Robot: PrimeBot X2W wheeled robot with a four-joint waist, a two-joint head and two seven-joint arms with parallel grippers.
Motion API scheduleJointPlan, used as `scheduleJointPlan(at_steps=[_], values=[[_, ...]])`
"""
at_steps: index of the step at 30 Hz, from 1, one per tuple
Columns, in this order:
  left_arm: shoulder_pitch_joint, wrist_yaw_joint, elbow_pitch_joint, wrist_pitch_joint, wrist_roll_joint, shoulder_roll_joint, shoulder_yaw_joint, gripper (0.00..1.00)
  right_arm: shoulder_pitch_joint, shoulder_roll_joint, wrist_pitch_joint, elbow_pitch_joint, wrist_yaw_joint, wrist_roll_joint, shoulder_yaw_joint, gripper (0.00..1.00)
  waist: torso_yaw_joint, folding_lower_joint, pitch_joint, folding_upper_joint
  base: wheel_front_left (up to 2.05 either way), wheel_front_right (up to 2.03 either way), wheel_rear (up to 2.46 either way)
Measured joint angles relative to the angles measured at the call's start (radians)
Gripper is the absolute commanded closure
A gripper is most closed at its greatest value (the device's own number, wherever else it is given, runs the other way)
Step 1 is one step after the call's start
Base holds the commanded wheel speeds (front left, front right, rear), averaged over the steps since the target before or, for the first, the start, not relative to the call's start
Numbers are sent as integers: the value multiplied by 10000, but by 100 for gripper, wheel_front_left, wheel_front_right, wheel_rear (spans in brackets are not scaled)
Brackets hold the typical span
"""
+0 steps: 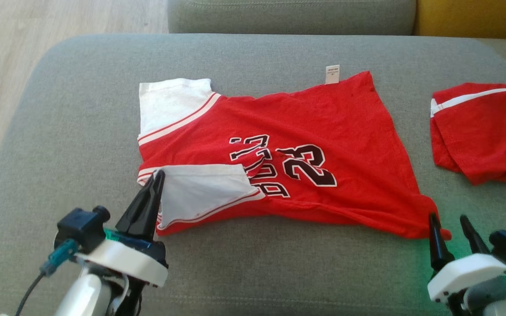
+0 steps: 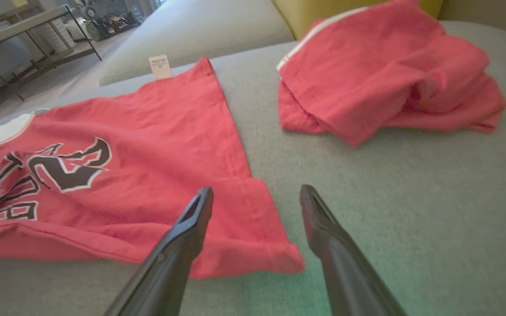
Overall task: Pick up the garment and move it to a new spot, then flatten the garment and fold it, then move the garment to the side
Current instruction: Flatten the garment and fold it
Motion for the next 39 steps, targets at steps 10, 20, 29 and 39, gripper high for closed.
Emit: scheduleJointPlan(at_steps=[10,20,29,39], values=[[318,0,-128,0,67,-13,-77,100,45,186,384,1262,0,-50,-976,0,-30,0,-217,0,0,0,0],[320,2,-169,0,100,-4,-138,100,-75,192,-67,2234,0,535,-623,0,-64,0,-311,0,0,0,0],[318,0,-190,0,100,4,-163,100,-457,194,-711,2174,0,924,-217,0,-40,0,-163,0,0,0,0],[238,0,-157,0,94,2,-215,100,-588,192,-550,2491,0,892,-291,0,94,0,78,0,0,0,0]])
